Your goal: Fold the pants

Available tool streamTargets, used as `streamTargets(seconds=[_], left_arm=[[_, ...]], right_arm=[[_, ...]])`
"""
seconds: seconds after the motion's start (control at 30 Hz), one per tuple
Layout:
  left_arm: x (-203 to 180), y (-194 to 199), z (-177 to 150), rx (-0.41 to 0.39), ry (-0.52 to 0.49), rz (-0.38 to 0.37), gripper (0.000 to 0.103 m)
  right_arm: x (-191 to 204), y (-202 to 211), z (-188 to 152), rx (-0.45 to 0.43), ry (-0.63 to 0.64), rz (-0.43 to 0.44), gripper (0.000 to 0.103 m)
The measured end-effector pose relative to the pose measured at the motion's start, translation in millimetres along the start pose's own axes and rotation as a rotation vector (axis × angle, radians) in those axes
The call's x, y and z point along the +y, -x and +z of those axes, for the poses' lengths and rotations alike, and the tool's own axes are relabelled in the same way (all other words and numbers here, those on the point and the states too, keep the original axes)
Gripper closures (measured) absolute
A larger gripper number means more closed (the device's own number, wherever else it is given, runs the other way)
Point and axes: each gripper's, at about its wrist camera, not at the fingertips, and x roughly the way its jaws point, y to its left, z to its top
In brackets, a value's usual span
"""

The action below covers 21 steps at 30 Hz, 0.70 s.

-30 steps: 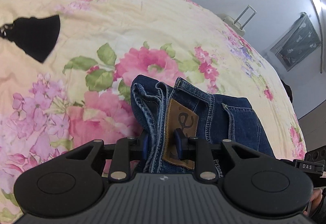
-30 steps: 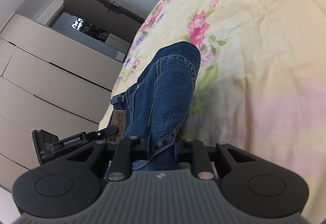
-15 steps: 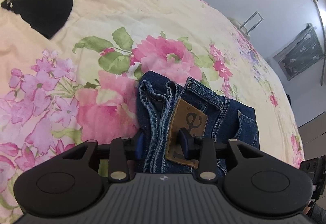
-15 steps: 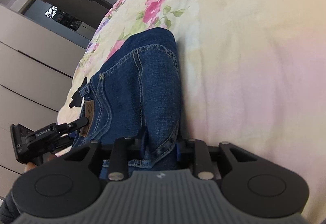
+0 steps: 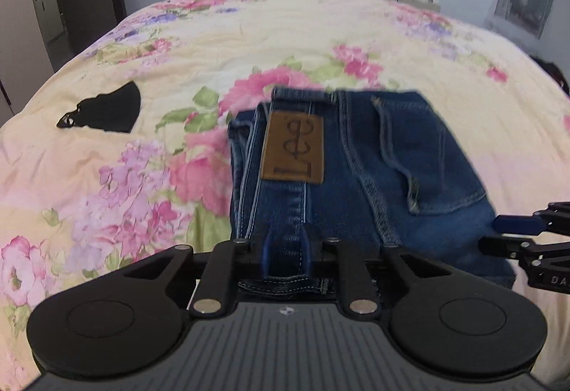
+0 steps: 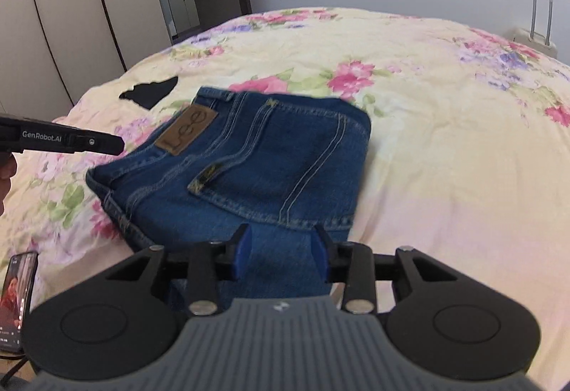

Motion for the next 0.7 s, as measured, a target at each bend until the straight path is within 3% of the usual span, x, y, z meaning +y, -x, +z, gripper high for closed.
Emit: streamTargets(seconds=[0.2, 0.33, 0.43, 0.5, 0.57, 0.7], left_arm=[[0, -28, -13, 0.058, 0.002, 0.026, 0.079], [-1, -17, -3, 0.076, 0.008, 0.038, 0.079], [-7, 15, 8, 0.02, -0.024, 0.085, 0.078], [-12, 48, 14, -0.047, -0.049, 0.109, 0.074], [-21, 82, 20, -0.104, -0.065, 0.128, 0.069], [-48, 153, 27, -0.225, -0.084, 0.23, 0.038]], right_arm=[[6, -31, -24, 0.075, 0.025, -0.027, 0.071], [4, -35, -19, 0.104, 0.018, -0.022, 0.071], [2, -27, -4, 0.138, 0.016, -0.006, 0.07], [0, -9, 9, 0.134, 0.004, 0.009, 0.063], [0, 17, 23, 0.11, -0.005, 0.009, 0.042], [8, 85, 45, 0.015, 0.021, -0.005, 0.029]])
